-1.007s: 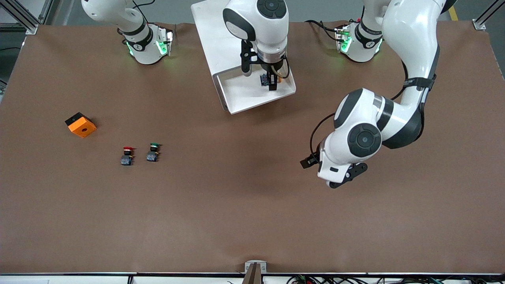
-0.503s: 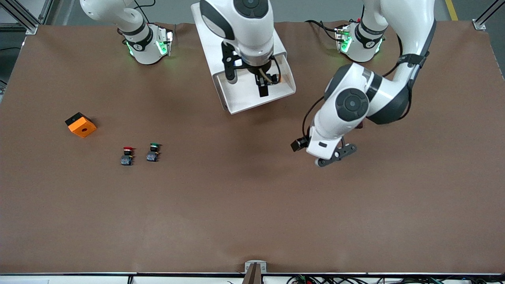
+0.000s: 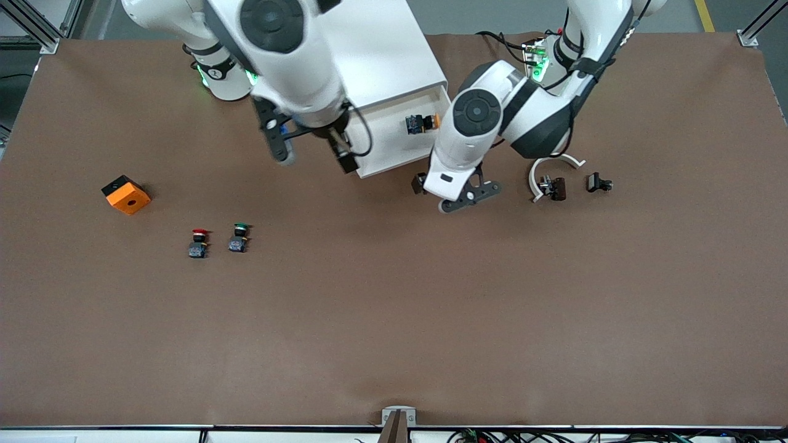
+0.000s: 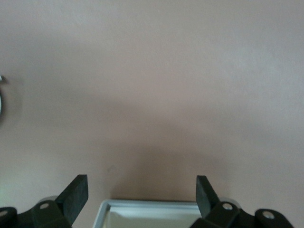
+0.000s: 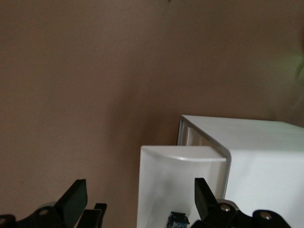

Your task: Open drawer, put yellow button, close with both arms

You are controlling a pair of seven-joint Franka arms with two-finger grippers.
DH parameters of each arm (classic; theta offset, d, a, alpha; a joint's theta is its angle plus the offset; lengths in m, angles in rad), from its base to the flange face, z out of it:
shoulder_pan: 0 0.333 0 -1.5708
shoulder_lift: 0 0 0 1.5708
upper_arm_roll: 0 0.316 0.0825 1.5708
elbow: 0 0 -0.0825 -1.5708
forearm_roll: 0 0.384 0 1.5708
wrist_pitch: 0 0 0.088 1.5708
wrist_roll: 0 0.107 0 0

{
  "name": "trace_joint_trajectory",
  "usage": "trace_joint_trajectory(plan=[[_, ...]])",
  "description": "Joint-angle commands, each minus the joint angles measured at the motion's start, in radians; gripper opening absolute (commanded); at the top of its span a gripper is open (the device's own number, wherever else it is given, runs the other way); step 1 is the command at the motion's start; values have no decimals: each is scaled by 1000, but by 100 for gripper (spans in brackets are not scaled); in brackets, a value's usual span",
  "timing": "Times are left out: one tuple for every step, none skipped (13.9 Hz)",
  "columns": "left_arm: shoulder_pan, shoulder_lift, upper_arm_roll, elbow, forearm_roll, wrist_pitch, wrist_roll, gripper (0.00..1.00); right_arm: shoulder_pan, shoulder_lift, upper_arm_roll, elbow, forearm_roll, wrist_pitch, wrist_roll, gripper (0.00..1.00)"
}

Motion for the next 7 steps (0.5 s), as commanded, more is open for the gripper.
trace_joint_trajectory(plan=[[-40,-8,1,-22,23,14,-49,100,-123,-19,11,-3,13,-22,-287,100],[-57,-7,2,-22,23,11,-72,100,-152,-27,8,-12,-2,-19,-440,100],[-76,-5,1,-25,23,5,-92,100,-192,-27,5,-17,-15,-19,-558,100],[-92,-5,2,-32,23,5,-104,100,-235,-24,5,-18,-22,-20,-684,100],[-106,-5,1,-34,23,3,-115,100,-264,-24,3,-23,-32,-22,-799,100],[-114,-5,1,-33,23,3,-130,100,-298,-24,3,-32,-50,-22,-909,100],[-122,-5,1,-31,23,3,-146,100,-332,-25,3,-35,-67,-26,-1018,100]])
